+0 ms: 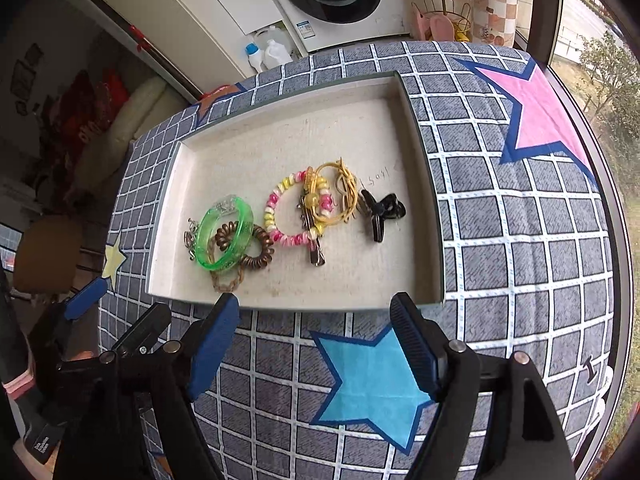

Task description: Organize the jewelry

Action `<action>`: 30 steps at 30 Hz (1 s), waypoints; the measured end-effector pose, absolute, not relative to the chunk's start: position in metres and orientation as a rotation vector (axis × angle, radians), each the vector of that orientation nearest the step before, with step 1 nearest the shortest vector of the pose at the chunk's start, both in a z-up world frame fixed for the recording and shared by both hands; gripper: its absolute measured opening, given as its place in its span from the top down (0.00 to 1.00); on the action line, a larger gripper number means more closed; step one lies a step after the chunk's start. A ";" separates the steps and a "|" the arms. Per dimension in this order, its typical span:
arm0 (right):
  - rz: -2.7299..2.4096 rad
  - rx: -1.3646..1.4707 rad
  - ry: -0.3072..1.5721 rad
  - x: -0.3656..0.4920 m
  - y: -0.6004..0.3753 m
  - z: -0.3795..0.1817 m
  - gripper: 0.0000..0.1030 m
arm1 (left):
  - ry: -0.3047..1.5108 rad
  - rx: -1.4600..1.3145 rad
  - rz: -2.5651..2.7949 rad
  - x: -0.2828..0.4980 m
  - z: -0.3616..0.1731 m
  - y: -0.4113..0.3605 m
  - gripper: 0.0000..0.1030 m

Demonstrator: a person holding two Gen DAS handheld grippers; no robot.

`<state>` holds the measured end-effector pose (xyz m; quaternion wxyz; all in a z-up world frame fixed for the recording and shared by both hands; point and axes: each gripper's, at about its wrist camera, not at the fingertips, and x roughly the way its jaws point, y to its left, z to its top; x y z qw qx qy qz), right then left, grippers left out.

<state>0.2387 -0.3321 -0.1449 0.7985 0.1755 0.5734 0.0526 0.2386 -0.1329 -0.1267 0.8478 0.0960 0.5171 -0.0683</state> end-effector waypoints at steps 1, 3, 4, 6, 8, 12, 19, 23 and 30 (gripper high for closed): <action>0.106 0.374 1.232 0.231 -0.331 -0.145 0.13 | 1.093 0.203 -0.141 0.231 -0.125 -0.130 0.00; 0.092 0.368 1.228 0.215 -0.327 -0.145 0.10 | 1.094 0.199 -0.139 0.216 -0.121 -0.124 0.00; 0.083 0.361 1.229 0.207 -0.326 -0.145 0.10 | 1.090 0.199 -0.135 0.209 -0.119 -0.121 0.00; 0.071 0.353 1.237 0.191 -0.323 -0.144 0.10 | 1.088 0.194 -0.130 0.194 -0.115 -0.114 0.00; 0.065 0.352 1.253 0.176 -0.318 -0.144 0.10 | 1.100 0.184 -0.129 0.179 -0.113 -0.108 0.00; 0.048 0.339 1.279 0.147 -0.308 -0.144 0.10 | 1.131 0.190 -0.123 0.153 -0.114 -0.096 0.00; 0.016 0.310 1.278 0.100 -0.290 -0.134 0.10 | 1.117 0.208 -0.112 0.110 -0.104 -0.078 0.00; 0.004 0.270 1.236 0.079 -0.279 -0.120 0.10 | 1.100 0.196 -0.130 0.089 -0.092 -0.070 0.00; -0.056 0.235 1.169 0.051 -0.270 -0.094 0.10 | 1.067 0.151 -0.138 0.062 -0.071 -0.059 0.00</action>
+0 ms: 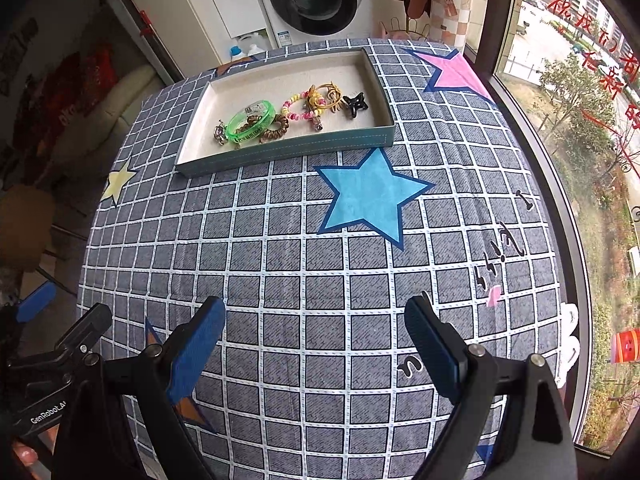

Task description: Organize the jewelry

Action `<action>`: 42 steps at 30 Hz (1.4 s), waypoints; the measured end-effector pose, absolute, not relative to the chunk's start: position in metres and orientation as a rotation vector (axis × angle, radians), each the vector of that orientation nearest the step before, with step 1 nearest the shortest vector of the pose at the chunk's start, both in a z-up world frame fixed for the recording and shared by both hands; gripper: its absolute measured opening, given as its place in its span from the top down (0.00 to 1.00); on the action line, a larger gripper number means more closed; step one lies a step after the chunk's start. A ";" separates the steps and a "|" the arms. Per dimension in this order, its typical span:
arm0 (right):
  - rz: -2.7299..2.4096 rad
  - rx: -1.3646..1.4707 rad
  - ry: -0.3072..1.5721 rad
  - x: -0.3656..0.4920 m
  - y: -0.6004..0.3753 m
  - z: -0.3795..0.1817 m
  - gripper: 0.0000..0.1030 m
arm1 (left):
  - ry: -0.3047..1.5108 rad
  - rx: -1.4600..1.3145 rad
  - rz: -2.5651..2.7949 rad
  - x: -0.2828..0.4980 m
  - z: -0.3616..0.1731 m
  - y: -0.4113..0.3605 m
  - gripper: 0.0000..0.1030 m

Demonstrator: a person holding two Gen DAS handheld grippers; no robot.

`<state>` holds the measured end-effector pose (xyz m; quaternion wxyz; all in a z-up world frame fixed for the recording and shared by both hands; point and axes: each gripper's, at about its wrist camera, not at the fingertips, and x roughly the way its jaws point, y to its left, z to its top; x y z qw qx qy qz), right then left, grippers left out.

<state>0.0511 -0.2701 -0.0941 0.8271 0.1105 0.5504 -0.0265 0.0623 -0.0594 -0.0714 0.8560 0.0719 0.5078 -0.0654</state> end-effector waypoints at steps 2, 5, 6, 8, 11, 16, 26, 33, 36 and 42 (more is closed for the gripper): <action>-0.077 0.212 1.134 0.043 -0.268 -0.085 0.10 | 1.063 0.133 -0.143 0.056 -0.066 -0.056 0.00; -0.095 0.183 1.085 0.033 -0.264 -0.069 0.10 | 1.053 0.119 -0.142 0.049 -0.056 -0.052 0.00; -0.097 0.173 1.070 0.030 -0.264 -0.064 0.10 | 1.047 0.116 -0.142 0.046 -0.053 -0.050 0.00; -0.101 0.155 1.044 0.023 -0.261 -0.054 0.10 | 1.029 0.112 -0.140 0.042 -0.046 -0.046 0.00; -0.102 0.136 1.014 0.015 -0.256 -0.042 0.10 | 1.001 0.117 -0.124 0.037 -0.037 -0.040 0.00; -0.118 0.122 0.980 0.002 -0.255 -0.028 0.10 | 0.966 0.113 -0.099 0.031 -0.024 -0.030 0.00; -0.160 0.079 0.911 -0.009 -0.248 -0.004 0.10 | 0.904 0.135 -0.076 0.018 -0.003 -0.022 0.00; -0.152 0.053 0.839 -0.009 -0.241 0.017 0.10 | 0.858 0.128 -0.071 0.020 0.012 -0.020 0.00; -0.151 0.055 0.827 -0.008 -0.241 0.022 0.10 | 0.845 0.119 -0.073 0.022 0.019 -0.021 0.00; -0.151 0.053 0.798 -0.009 -0.239 0.032 0.10 | 0.809 0.106 -0.063 0.024 0.028 -0.019 0.00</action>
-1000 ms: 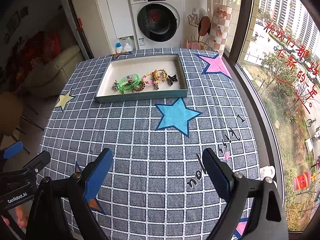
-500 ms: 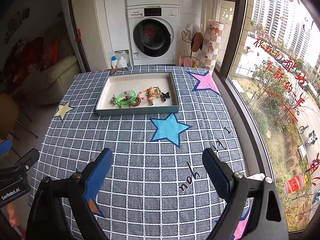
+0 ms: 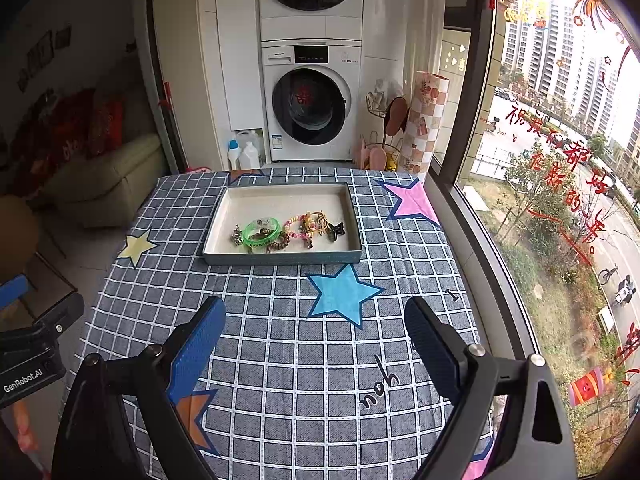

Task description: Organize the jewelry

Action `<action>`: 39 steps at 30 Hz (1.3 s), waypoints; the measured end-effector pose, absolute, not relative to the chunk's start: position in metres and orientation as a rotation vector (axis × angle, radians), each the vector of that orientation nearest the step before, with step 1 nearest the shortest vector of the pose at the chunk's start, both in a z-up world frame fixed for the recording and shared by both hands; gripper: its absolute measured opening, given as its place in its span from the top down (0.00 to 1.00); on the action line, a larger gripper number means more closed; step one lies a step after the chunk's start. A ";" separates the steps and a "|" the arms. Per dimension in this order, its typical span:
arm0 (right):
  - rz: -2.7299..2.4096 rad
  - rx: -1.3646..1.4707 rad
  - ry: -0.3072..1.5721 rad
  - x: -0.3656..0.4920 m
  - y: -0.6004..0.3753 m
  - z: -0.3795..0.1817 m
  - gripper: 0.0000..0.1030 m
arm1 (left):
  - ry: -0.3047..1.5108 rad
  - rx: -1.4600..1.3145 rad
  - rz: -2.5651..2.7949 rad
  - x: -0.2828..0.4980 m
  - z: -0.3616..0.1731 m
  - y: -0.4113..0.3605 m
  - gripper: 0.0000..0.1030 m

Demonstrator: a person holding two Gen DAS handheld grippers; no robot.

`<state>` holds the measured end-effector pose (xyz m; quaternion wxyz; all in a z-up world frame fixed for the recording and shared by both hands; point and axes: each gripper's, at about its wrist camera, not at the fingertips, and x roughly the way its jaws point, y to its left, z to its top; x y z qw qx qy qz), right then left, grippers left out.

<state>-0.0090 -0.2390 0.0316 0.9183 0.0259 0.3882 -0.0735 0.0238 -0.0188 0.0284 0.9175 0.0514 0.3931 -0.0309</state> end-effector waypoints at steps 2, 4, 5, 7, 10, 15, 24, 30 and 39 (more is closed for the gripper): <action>-0.151 0.053 0.789 -0.009 -0.239 0.034 0.10 | 0.802 0.103 -0.058 0.025 0.030 -0.018 0.00; -0.149 0.055 0.783 -0.008 -0.239 0.036 0.10 | 0.799 0.099 -0.057 0.026 0.031 -0.017 0.00; -0.150 0.055 0.782 -0.006 -0.239 0.036 0.10 | 0.799 0.097 -0.058 0.026 0.031 -0.017 0.00; -0.150 0.055 0.779 -0.005 -0.239 0.036 0.10 | 0.798 0.096 -0.059 0.027 0.031 -0.016 0.00; -0.150 0.056 0.778 -0.004 -0.239 0.036 0.10 | 0.797 0.094 -0.059 0.027 0.031 -0.016 0.00; -0.148 0.060 0.783 -0.001 -0.239 0.036 0.10 | 0.800 0.099 -0.063 0.029 0.030 -0.017 0.00; -0.148 0.060 0.785 -0.001 -0.239 0.036 0.10 | 0.798 0.106 -0.064 0.028 0.031 -0.020 0.00; -0.149 0.058 0.786 0.000 -0.240 0.036 0.10 | 0.800 0.104 -0.067 0.028 0.031 -0.020 0.00; -0.145 0.061 0.790 0.001 -0.240 0.035 0.10 | 0.804 0.105 -0.067 0.029 0.029 -0.019 0.00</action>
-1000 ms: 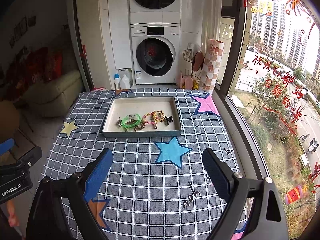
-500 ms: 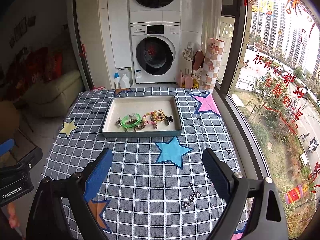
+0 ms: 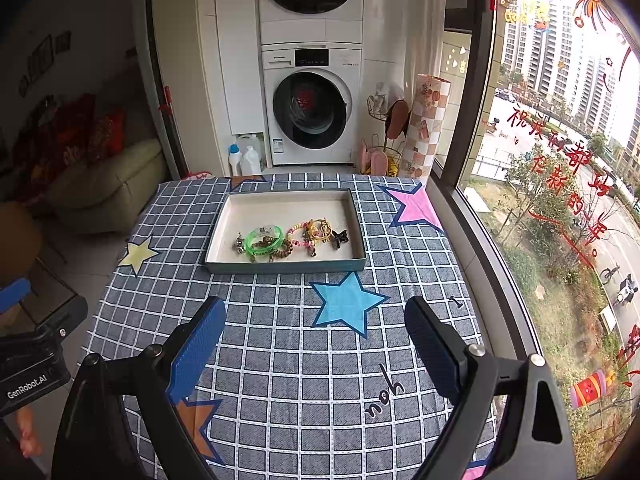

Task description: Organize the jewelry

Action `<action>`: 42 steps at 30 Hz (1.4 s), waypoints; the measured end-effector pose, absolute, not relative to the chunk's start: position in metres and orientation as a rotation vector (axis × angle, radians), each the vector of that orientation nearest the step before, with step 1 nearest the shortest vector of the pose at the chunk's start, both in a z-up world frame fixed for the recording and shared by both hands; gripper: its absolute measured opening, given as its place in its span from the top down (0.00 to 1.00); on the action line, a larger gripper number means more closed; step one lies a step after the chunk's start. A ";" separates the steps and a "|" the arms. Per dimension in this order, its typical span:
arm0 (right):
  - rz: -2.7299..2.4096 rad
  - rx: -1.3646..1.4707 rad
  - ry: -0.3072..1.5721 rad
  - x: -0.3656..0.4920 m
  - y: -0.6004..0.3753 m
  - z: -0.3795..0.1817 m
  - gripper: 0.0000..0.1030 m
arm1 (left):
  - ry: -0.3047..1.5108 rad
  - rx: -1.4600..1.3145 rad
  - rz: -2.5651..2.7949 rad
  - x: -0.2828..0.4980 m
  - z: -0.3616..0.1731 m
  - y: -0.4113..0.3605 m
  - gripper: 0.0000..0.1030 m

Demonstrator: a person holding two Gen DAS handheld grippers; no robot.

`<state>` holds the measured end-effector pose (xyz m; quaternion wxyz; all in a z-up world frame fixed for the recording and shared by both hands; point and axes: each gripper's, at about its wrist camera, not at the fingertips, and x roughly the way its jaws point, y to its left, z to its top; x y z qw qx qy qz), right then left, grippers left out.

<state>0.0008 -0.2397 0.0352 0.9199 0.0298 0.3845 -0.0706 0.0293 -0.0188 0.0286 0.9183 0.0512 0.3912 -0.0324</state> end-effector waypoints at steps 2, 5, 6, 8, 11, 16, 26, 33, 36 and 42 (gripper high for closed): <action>-0.146 0.060 0.791 0.001 -0.240 0.035 0.10 | 0.804 0.106 -0.067 0.029 0.029 -0.019 0.00; -0.147 0.062 0.792 0.001 -0.239 0.035 0.10 | 0.803 0.105 -0.068 0.030 0.028 -0.019 0.00; -0.146 0.061 0.792 0.001 -0.239 0.035 0.10 | 0.803 0.107 -0.068 0.030 0.028 -0.019 0.00; -0.146 0.061 0.791 0.001 -0.239 0.035 0.10 | 0.804 0.106 -0.070 0.030 0.028 -0.018 0.00; -0.146 0.061 0.792 0.001 -0.240 0.035 0.10 | 0.805 0.105 -0.070 0.030 0.027 -0.018 0.00; -0.146 0.061 0.792 0.001 -0.238 0.033 0.10 | 0.808 0.107 -0.072 0.031 0.027 -0.019 0.00; -0.144 0.061 0.794 0.001 -0.239 0.032 0.10 | 0.809 0.107 -0.073 0.032 0.026 -0.020 0.00; -0.143 0.060 0.795 0.002 -0.239 0.033 0.10 | 0.811 0.108 -0.073 0.032 0.025 -0.020 0.00; -0.143 0.061 0.795 0.002 -0.239 0.033 0.10 | 0.810 0.110 -0.073 0.032 0.025 -0.020 0.00; -0.142 0.064 0.796 0.001 -0.239 0.030 0.10 | 0.814 0.110 -0.070 0.031 0.023 -0.022 0.00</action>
